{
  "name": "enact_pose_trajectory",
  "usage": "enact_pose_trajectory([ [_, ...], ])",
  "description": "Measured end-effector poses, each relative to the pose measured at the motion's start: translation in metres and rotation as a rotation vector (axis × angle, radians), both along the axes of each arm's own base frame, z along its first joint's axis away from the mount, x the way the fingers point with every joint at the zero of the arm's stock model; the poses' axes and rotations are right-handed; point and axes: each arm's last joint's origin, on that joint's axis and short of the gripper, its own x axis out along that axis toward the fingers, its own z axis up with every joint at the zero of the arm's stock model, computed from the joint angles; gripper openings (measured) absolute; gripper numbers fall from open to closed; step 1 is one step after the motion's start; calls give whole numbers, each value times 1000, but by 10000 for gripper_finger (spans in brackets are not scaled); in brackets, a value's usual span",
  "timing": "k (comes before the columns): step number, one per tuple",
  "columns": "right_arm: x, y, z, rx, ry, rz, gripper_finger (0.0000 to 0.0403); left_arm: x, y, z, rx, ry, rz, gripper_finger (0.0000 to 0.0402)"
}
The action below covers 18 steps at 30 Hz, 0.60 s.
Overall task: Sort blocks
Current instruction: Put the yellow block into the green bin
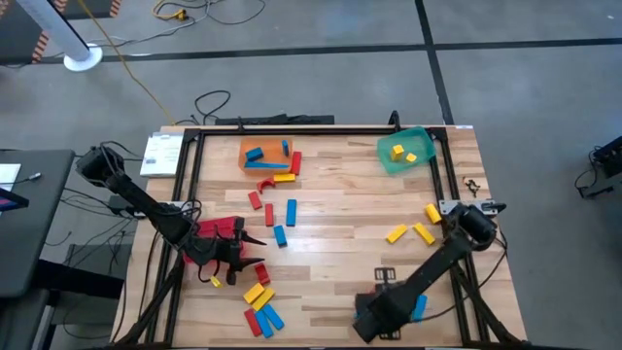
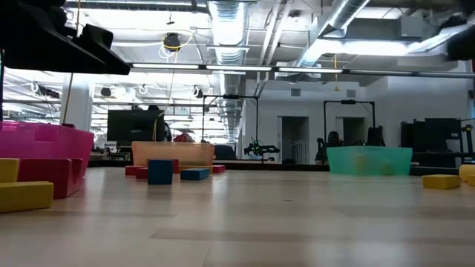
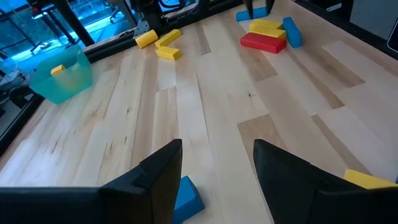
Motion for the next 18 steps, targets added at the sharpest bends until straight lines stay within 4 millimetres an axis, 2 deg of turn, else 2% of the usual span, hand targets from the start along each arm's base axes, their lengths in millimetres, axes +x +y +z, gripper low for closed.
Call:
enact_pose_trajectory([
  [8,-29,29,-2,-42,-32,-20,172,2,3,1,25,-8,7,194],
  [13,-33,26,-7,-123,-74,-4,172,5,7,1,12,-2,2,194],
  [18,-36,18,-25,-130,-40,-9,172,7,8,1,-11,-1,-18,194],
])
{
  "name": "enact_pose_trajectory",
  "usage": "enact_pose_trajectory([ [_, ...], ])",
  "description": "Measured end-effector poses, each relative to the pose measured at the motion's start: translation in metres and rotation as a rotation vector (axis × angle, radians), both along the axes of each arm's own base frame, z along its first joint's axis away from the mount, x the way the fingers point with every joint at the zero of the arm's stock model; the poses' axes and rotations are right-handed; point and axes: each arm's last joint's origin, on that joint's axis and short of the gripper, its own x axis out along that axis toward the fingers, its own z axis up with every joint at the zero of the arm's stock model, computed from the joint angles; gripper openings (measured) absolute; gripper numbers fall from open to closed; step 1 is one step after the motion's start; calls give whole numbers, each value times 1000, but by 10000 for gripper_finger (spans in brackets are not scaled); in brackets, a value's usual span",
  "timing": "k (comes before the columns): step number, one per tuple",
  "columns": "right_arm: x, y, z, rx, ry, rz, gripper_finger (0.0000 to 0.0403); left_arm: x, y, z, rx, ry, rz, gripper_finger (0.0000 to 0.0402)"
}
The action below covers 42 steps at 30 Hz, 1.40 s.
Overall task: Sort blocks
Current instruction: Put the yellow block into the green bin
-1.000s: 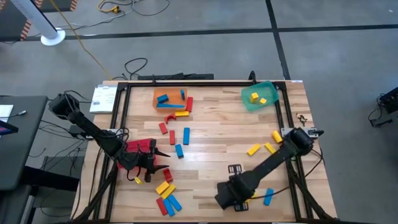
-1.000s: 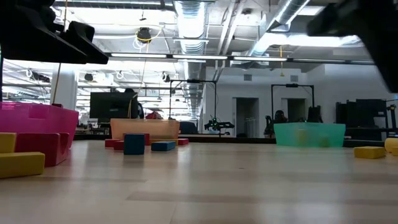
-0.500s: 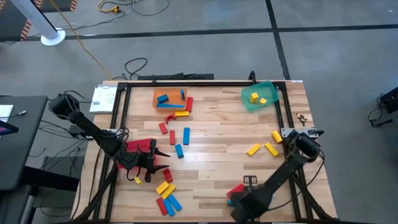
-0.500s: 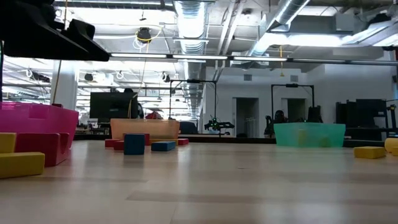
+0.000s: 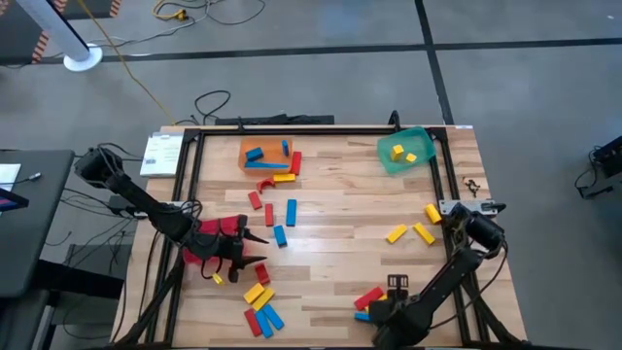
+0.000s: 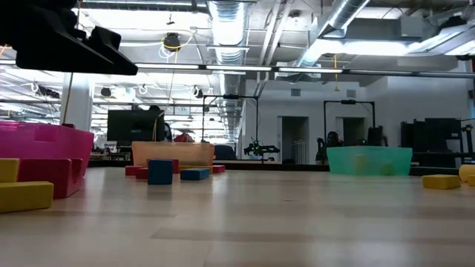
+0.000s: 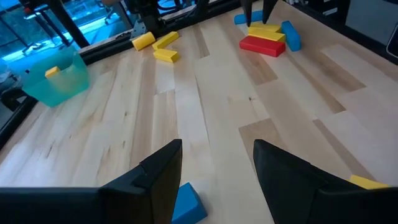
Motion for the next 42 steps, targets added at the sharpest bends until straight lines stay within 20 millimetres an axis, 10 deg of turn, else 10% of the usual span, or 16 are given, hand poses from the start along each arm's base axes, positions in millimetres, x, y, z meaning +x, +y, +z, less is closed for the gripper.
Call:
enact_pose_trajectory([
  [23,1,-1,-14,51,-7,34,170,1,1,1,18,-9,-3,194],
  [31,6,-2,-14,70,-30,-10,106,1,1,0,21,-4,-3,194],
  [42,17,-3,15,116,-107,-65,85,1,1,0,34,-3,-7,194],
])
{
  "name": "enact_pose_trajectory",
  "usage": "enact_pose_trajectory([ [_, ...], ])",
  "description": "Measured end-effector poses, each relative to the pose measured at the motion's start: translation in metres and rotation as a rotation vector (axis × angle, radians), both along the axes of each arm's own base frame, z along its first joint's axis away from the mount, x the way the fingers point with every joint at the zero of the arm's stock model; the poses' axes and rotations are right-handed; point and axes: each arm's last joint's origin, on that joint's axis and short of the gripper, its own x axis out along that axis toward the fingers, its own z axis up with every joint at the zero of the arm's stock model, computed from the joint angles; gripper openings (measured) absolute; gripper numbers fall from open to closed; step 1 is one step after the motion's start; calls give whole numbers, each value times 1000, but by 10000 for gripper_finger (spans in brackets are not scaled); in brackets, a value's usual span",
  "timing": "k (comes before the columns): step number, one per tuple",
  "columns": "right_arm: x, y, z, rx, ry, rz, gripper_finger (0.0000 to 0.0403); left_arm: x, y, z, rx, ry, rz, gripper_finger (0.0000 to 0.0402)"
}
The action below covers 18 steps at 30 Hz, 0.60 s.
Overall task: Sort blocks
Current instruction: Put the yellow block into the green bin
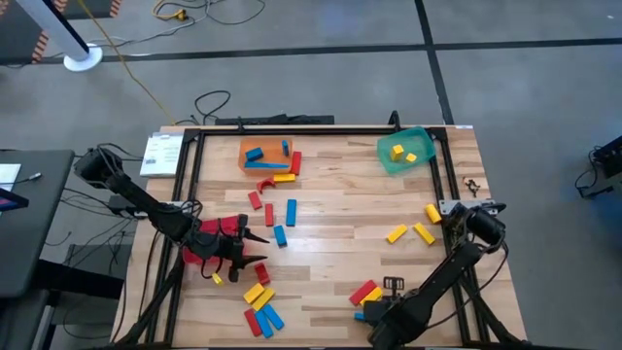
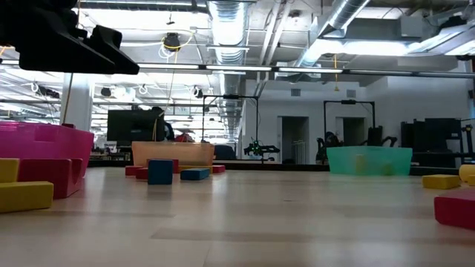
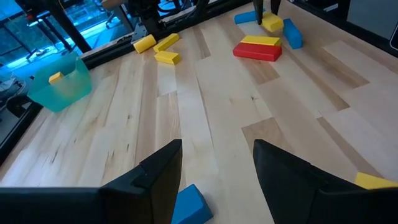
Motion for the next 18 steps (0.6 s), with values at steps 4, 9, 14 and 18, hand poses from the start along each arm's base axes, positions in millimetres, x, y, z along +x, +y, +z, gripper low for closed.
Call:
enact_pose_trajectory([
  [4,12,-18,23,-56,-136,9,86,0,0,0,-1,0,1,194],
  [9,25,-58,58,-224,-310,-25,86,0,0,0,-12,0,3,194],
  [14,36,-112,93,-422,-434,-102,86,0,0,0,-12,-1,3,194],
  [18,42,-161,117,-516,-462,-161,86,0,0,0,-3,-1,1,194],
])
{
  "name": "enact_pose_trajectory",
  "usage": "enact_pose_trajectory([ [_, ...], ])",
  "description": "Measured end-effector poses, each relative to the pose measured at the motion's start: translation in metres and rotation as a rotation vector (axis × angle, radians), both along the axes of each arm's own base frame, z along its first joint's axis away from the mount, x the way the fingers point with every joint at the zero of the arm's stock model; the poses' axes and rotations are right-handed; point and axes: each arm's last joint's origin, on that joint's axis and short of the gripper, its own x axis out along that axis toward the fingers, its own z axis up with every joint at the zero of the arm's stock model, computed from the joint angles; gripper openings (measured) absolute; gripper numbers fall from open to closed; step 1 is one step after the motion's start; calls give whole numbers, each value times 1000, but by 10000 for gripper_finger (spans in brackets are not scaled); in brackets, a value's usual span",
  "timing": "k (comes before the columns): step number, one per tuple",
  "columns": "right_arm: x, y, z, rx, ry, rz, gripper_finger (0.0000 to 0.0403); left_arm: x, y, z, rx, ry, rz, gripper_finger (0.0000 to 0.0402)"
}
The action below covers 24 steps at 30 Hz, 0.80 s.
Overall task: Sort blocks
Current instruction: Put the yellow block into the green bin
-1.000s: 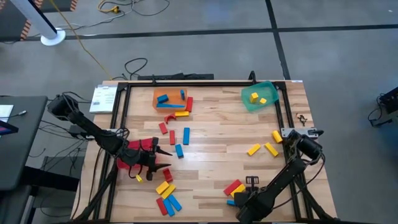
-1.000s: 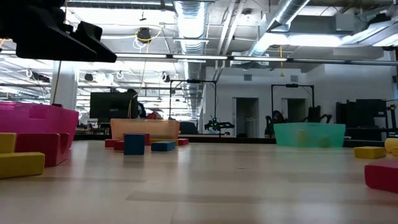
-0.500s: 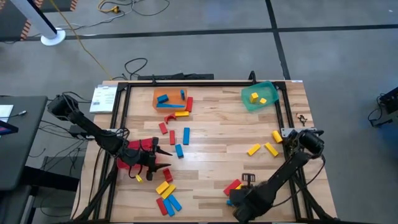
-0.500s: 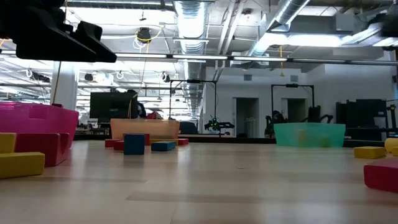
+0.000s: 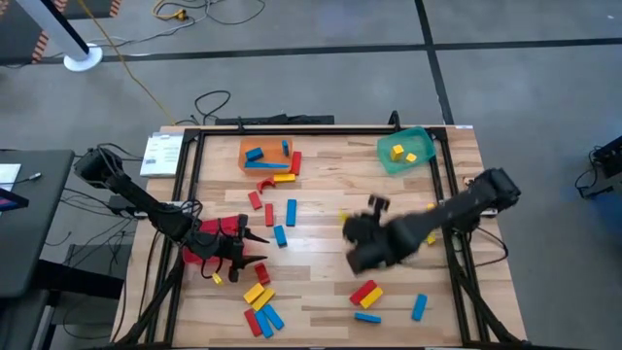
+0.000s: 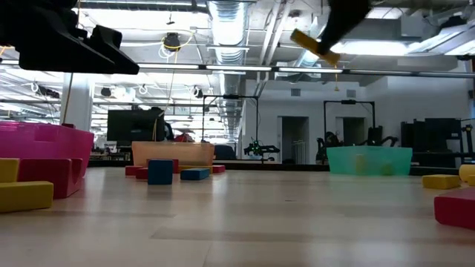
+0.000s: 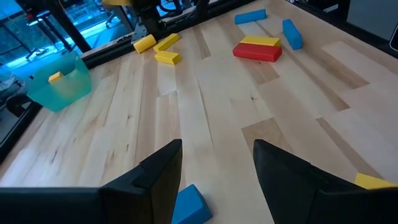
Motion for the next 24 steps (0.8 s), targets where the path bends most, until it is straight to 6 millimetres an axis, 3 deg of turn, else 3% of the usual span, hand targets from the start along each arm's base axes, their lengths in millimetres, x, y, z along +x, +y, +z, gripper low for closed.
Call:
enact_pose_trajectory([
  [5,-1,-63,22,-26,2,-112,86,0,0,0,18,0,-6,194],
  [11,-21,-138,40,4,39,-313,86,0,0,0,48,0,-15,194],
  [17,-44,-204,46,105,75,-480,86,0,0,0,60,0,-19,194],
  [24,-67,-259,38,245,111,-586,86,0,0,0,60,1,-18,194],
])
